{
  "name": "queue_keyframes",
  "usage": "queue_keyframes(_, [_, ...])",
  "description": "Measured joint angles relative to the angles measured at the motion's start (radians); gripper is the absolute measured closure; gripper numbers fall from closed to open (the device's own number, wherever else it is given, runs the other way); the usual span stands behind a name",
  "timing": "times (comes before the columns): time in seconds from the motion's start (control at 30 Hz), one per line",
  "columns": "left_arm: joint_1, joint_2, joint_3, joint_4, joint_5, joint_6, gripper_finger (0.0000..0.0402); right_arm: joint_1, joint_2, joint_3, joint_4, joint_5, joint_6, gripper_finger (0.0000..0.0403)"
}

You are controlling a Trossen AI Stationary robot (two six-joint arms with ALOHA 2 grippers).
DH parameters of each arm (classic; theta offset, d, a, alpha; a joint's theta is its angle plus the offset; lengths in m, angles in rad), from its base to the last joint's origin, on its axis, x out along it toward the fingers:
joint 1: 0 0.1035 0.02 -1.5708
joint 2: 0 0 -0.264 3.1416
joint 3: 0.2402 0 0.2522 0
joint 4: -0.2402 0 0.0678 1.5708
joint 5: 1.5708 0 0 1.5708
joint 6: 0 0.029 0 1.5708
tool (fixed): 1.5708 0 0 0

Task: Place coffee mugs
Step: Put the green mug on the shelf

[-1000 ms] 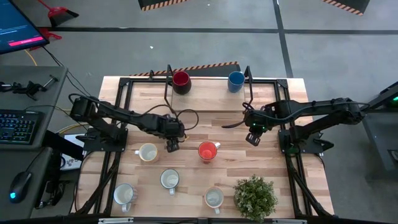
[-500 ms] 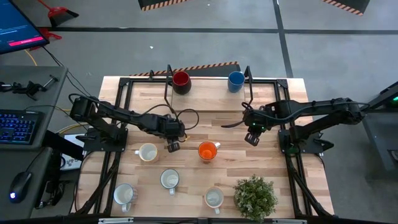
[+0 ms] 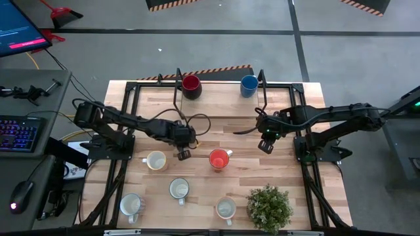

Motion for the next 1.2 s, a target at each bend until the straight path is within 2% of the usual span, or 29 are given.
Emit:
queue_keyframes(0.17, [0.019, 0.002, 0.092, -0.014, 0.042, -0.002, 0.0393, 0.0, 0.0, 0.0, 0.0, 0.039, 0.0, 0.0334])
queue_keyframes(0.43, [0.092, 0.0, 0.299, -0.027, 0.041, -0.034, 0.0393, 0.0, 0.0, 0.0, 0.002, 0.044, 0.0, 0.0334])
queue_keyframes(0.57, [0.152, 0.0, 0.369, -0.041, 0.031, 0.018, 0.0393, 0.0, 0.0, 0.0, 0.002, 0.045, 0.0, 0.0334])
queue_keyframes(0.9, [0.286, 0.0, 0.397, -0.071, 0.048, 0.14, 0.0393, 0.0, 0.0, 0.0, 0.003, 0.045, 0.0, 0.0334])
queue_keyframes(1.2, [0.352, 0.018, 0.397, -0.076, 0.049, 0.216, 0.0393, 0.0, 0.0, 0.0, 0.013, 0.045, 0.0, 0.0334])
